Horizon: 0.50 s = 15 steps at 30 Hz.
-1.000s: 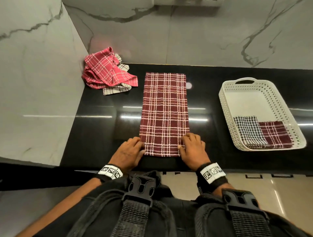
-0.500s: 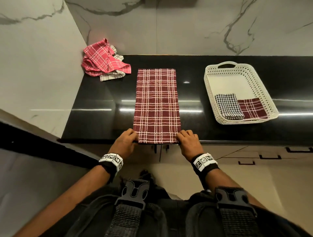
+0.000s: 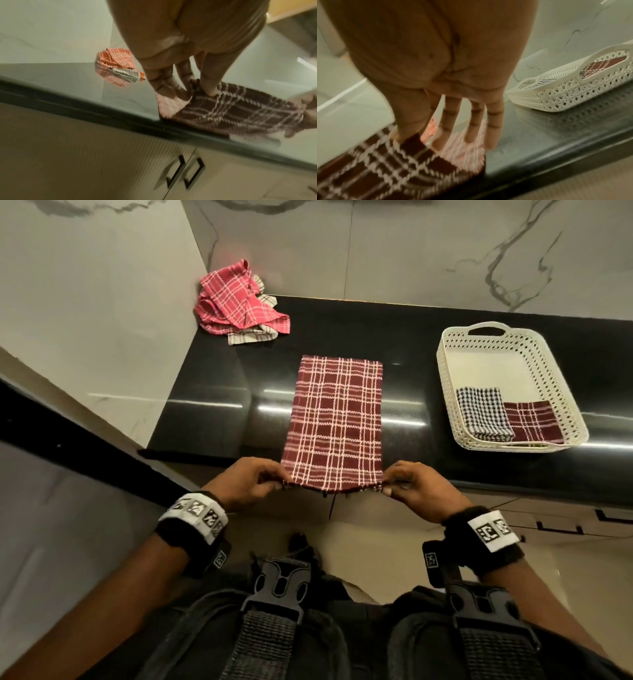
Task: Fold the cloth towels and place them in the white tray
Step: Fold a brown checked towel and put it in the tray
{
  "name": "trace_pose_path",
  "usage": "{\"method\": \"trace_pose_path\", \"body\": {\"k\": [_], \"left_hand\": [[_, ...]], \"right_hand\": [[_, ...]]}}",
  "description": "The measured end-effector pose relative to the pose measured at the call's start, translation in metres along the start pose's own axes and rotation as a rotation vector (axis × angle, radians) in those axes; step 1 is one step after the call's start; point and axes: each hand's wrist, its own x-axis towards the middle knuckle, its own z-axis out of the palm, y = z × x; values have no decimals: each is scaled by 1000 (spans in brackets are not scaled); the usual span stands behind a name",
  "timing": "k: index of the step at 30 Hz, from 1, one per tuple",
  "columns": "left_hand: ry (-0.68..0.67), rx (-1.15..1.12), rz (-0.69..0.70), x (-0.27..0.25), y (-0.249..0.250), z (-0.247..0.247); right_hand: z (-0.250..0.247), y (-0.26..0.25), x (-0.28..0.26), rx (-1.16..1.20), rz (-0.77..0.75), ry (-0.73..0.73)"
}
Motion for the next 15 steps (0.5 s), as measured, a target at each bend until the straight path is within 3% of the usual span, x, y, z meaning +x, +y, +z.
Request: {"method": "trace_pose_path", "body": {"k": [2, 4, 6, 9, 15], "left_hand": [[-56, -93, 5, -6, 12, -19], [-11, -165, 28, -3, 22, -36], [107, -200, 46, 15, 25, -52], [265, -131, 105, 63, 25, -69], [254, -22, 45, 195, -5, -91]], "right_hand": [[-15, -16, -4, 110, 64, -85], [-25, -27, -4, 266, 62, -41], [-32, -32, 12, 434, 35, 79], [-39, -33, 51, 449, 56, 306], [-44, 9, 162, 380, 269, 570]]}}
